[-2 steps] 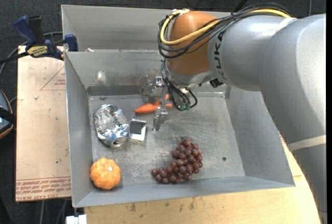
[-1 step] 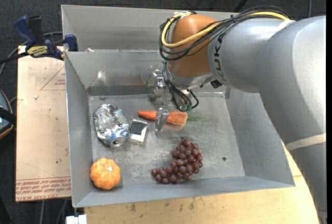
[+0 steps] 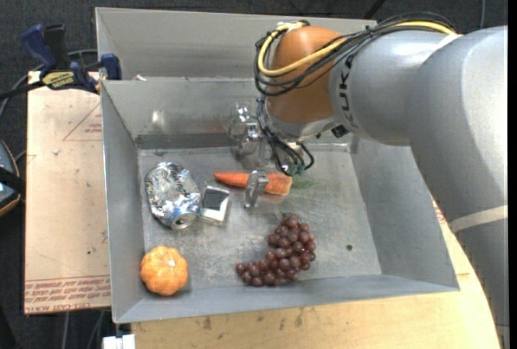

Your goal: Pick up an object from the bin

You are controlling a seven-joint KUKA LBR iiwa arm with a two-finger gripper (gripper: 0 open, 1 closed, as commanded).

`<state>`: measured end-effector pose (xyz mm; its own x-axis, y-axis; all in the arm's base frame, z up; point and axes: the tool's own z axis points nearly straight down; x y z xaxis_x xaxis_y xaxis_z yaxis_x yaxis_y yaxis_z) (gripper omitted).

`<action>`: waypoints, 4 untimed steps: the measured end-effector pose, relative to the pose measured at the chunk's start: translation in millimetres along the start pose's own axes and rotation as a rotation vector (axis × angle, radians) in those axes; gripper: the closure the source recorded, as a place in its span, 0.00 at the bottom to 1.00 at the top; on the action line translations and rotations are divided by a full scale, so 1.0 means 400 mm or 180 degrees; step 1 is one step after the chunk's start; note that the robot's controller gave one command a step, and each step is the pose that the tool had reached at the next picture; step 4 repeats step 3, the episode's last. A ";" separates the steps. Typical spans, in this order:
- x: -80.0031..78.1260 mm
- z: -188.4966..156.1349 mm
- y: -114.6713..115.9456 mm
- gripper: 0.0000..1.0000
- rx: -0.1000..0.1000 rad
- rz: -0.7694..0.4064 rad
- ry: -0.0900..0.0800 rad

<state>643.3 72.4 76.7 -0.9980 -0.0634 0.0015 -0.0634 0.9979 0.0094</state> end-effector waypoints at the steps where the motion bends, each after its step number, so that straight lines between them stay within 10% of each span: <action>1: -0.048 0.000 0.079 1.00 0.0028 -0.0566 -0.0043; 4: -0.055 -0.211 0.083 1.00 0.0026 -0.0558 -0.0044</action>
Offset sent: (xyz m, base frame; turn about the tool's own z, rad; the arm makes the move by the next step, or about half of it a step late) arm 0.0000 0.0000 0.0000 0.0000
